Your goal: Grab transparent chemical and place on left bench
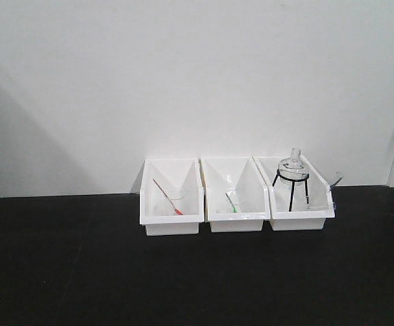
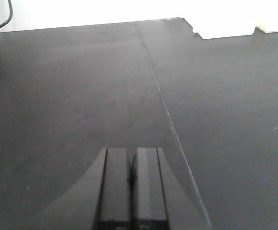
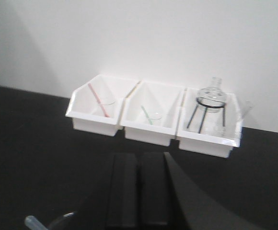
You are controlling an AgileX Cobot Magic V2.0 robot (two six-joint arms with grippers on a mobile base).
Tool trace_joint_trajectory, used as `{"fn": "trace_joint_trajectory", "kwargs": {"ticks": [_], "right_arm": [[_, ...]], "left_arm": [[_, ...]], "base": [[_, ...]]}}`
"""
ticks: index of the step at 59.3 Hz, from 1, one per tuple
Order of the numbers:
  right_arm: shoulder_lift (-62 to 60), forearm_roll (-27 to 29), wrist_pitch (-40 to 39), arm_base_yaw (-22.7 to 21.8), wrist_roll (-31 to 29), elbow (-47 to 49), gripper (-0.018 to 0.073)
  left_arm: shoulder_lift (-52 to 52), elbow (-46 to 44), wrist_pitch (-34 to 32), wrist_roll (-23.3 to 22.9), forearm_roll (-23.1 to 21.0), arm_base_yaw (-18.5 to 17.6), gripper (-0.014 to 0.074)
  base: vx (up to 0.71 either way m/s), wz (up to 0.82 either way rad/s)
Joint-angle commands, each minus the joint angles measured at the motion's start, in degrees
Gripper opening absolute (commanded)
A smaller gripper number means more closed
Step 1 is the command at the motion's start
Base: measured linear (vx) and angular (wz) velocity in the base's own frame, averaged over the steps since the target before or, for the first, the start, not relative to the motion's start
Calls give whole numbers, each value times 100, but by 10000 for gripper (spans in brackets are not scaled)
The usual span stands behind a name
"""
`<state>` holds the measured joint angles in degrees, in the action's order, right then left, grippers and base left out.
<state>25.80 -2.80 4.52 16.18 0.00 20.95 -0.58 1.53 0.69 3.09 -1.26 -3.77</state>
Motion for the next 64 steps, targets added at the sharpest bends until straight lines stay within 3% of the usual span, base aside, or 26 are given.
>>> {"fn": "trace_joint_trajectory", "kwargs": {"ticks": [1,17,21,64], "right_arm": [[-603,-82,-808,-435,152,-572,-7],[-2264,-146,-823,-648,157,-2324,-7],[-2569,-146,-518,-648,157,-2307,-7],[-2711,-146,-601,-648,157,-2312,-7]], "left_arm": [[-110,93,-449,-45,-4,-10,-3],[-110,93,-449,-45,-4,-10,-3],[-110,93,-449,-45,-4,-10,-3],[-110,93,-449,-45,-4,-10,-3]], "base": [[0,0],[0,0],[0,0],[0,0]]}}
